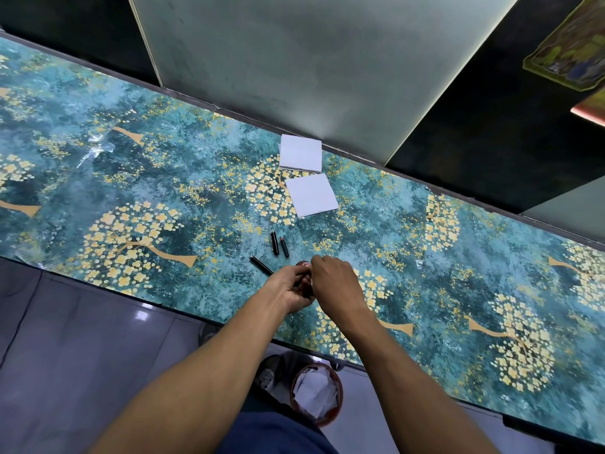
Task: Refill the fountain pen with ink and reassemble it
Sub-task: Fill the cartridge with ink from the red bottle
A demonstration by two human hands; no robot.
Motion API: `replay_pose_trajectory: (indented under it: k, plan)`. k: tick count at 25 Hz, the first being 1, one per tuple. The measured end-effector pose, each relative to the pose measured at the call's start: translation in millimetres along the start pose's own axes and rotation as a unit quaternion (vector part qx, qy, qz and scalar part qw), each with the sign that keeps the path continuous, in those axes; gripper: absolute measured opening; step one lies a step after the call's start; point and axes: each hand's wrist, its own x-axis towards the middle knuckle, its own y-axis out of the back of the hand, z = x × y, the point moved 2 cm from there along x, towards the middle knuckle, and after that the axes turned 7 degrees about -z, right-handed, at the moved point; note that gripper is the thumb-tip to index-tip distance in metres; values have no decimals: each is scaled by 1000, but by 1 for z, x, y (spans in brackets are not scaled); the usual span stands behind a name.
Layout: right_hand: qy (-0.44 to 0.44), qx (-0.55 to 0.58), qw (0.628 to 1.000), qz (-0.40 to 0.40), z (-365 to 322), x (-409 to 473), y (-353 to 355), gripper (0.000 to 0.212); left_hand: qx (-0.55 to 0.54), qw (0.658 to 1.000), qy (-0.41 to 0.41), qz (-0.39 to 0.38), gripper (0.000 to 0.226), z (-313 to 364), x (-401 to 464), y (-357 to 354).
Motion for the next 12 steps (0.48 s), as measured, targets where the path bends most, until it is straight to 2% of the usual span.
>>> replay_pose_trajectory:
  k: [3, 6, 12]
  plan:
    - [1, -29, 999, -12, -2, -1, 2, 14, -11, 1000, 3, -6, 19, 0, -1, 0]
    - [5, -14, 1000, 14, 0, -5, 3, 13, -32, 999, 2, -5, 18, 1, -2, 0]
    - [20, -7, 1000, 1, -2, -4, 3, 17, 10, 1000, 1, -2, 20, 0, -2, 1]
